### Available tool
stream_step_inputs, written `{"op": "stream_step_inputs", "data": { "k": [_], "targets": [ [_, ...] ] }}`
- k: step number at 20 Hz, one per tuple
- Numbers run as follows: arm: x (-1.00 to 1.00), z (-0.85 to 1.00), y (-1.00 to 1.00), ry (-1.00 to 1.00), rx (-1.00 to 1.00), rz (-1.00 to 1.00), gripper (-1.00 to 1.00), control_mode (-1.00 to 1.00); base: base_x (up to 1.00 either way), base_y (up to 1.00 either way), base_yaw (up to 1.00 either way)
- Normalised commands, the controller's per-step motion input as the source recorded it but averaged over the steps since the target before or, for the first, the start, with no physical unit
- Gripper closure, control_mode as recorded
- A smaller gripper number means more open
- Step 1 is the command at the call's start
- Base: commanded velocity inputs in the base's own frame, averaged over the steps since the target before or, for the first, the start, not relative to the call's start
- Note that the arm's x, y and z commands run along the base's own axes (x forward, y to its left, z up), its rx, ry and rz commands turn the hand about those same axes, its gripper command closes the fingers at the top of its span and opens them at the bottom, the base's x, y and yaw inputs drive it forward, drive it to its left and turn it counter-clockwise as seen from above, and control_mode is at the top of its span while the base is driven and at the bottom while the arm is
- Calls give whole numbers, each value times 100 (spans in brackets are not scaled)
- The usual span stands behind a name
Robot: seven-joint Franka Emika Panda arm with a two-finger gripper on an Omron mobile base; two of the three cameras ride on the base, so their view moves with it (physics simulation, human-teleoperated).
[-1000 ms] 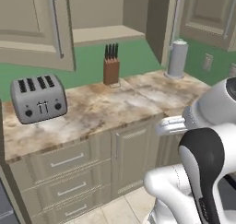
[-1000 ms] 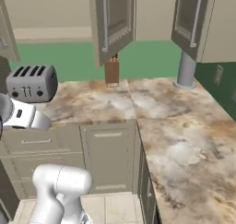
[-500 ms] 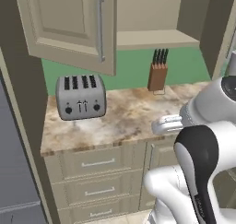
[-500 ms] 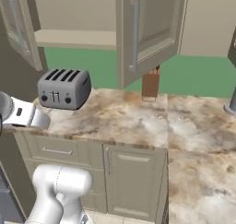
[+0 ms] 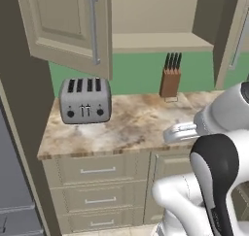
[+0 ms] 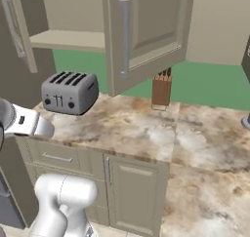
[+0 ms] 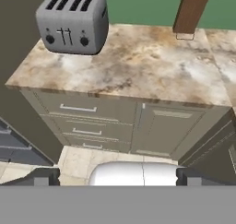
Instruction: Open the cabinet. Pick the bar soap and place it next to the sink. Then close the cabinet.
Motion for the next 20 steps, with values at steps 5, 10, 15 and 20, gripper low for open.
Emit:
{"op": "stream_step_inputs", "data": {
  "k": [5,10,15,20],
  "targets": [
    [0,0,0,0,0,0,-100,100,50,0,-18],
    [0,0,0,0,0,0,-100,100,76,0,-22],
    [0,0,0,0,0,0,-100,100,24,15,-5],
    [0,0,0,0,0,0,-100,100,33,53,-3]
  ]
}}
